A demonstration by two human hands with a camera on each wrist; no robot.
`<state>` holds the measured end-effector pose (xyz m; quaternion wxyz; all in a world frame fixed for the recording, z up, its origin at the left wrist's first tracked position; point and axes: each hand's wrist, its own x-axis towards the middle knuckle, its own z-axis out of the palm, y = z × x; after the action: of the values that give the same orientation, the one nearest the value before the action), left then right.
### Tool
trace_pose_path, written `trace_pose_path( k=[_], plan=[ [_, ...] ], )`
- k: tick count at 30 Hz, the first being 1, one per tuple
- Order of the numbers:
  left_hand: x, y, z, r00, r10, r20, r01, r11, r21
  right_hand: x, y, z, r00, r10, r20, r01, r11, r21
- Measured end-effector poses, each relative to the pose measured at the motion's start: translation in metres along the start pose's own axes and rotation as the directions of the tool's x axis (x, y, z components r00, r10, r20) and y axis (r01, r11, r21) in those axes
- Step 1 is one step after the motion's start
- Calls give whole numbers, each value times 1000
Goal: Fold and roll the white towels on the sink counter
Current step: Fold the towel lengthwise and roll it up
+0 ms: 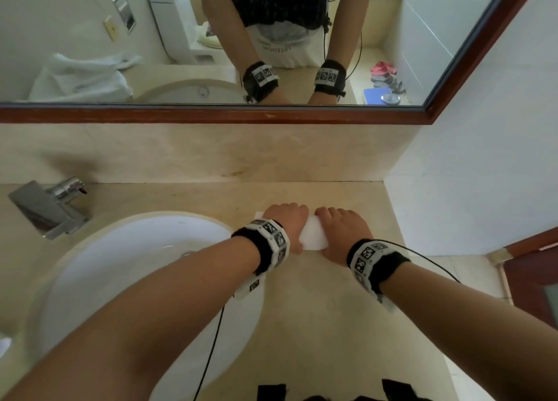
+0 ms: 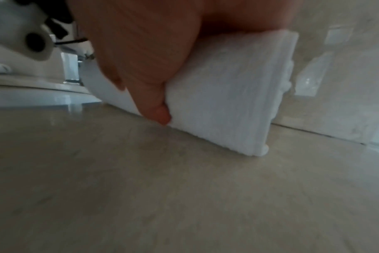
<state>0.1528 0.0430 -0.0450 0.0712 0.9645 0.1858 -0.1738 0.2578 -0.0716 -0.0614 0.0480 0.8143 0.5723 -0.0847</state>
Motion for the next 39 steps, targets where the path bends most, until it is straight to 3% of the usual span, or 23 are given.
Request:
trace_pose_path(
  k=[4, 13, 18, 23, 30, 39],
  plan=[
    [-16, 16, 24, 975, -42, -218, 87, 976, 199, 8, 2, -14, 990, 29, 135, -37, 998, 55],
    [-24, 12, 23, 975, -17, -223, 65, 976, 209, -13, 3, -3, 996, 40, 78, -39, 999, -17],
    [-54, 19, 20, 977, -14, -214, 61, 975, 214, -34, -13, -6, 997, 39, 74, -34, 997, -67],
    [-91, 19, 17, 955, 5, -297, 69, 969, 238, -59, -36, -19, 998, 25, 59, -23, 999, -33],
    [-161, 24, 8, 931, -151, -332, 237, 942, 239, -88, -71, -51, 992, -122, -27, 120, 991, -51],
    [-291, 14, 46, 889, -405, -213, 444, 877, 185, -130, -174, -34, 930, -367, -11, 367, 930, -33]
  ],
)
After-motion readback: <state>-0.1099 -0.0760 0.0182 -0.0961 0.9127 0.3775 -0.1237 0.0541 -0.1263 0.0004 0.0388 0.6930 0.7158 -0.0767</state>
